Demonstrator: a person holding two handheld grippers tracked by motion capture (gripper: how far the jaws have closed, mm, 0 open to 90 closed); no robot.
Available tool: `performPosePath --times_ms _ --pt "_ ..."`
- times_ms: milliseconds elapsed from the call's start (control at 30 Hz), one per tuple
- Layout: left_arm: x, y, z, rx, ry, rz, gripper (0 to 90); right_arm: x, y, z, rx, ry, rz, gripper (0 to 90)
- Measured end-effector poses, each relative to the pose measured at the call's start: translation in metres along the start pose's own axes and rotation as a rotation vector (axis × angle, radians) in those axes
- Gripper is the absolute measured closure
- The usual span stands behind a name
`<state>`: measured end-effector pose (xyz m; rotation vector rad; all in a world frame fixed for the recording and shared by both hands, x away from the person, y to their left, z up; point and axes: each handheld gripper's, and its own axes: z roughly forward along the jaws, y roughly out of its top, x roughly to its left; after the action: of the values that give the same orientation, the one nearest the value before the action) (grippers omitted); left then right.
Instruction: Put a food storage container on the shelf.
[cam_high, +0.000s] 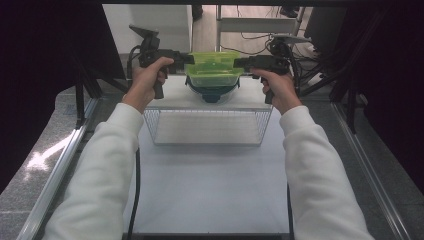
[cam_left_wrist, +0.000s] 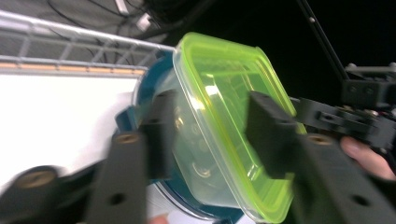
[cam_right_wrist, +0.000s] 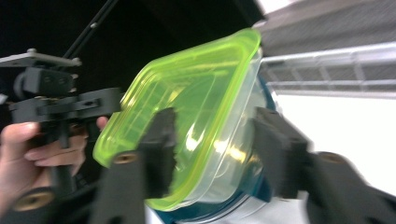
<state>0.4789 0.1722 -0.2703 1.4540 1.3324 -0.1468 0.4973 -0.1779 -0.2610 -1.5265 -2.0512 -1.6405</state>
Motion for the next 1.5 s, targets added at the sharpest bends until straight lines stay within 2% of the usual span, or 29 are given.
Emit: performPosePath --times_ms 33,100,200,233,400,567,767,900,1033,1167,1300,1400,1500 --pt "-0.001 0.0 -0.003 -0.011 0.016 0.013 37.9 0.001 0.0 -0.003 -0.01 -0.004 -0.018 39.2" --pt "-0.003 -0.003 -0.011 -0.022 0.015 0.037 31.0 0.004 -0.002 -0.01 -0.026 -0.018 -0.062 35.1" --pt "-0.009 -0.012 -0.025 -0.031 0.026 0.122 28.1 0.009 -0.009 -0.023 -0.043 -0.027 -0.124 32.3" --pt "-0.011 -0.016 -0.029 -0.031 0.043 0.158 27.6 0.009 -0.012 -0.028 -0.048 -0.03 -0.147 31.9" --pt "-0.018 -0.048 -0.054 -0.019 0.086 0.282 25.6 0.013 -0.037 -0.054 -0.033 -0.038 -0.26 31.1" --pt "-0.014 -0.092 -0.074 -0.003 0.104 0.356 25.6 0.011 -0.071 -0.08 -0.018 -0.042 -0.328 30.4" --pt "0.002 -0.157 -0.085 0.018 0.123 0.392 25.9 0.002 -0.123 -0.104 -0.009 -0.056 -0.371 29.8" --pt "0.016 -0.204 -0.087 0.053 0.136 0.41 25.9 -0.007 -0.166 -0.112 0.02 -0.071 -0.395 28.5" --pt "0.031 -0.24 -0.084 0.095 0.143 0.396 25.8 -0.016 -0.2 -0.111 0.071 -0.136 -0.45 27.3" --pt "0.04 -0.26 -0.081 0.113 0.167 0.4 25.9 -0.028 -0.226 -0.106 0.123 -0.148 -0.439 27.2" --pt "0.048 -0.273 -0.074 0.138 0.174 0.389 26.0 -0.042 -0.246 -0.098 0.167 -0.161 -0.412 27.3" --pt "0.049 -0.275 -0.07 0.149 0.178 0.389 26.0 -0.049 -0.254 -0.093 0.19 -0.166 -0.4 27.2" --pt "0.05 -0.275 -0.068 0.15 0.183 0.39 26.0 -0.048 -0.255 -0.092 0.188 -0.172 -0.416 27.2"
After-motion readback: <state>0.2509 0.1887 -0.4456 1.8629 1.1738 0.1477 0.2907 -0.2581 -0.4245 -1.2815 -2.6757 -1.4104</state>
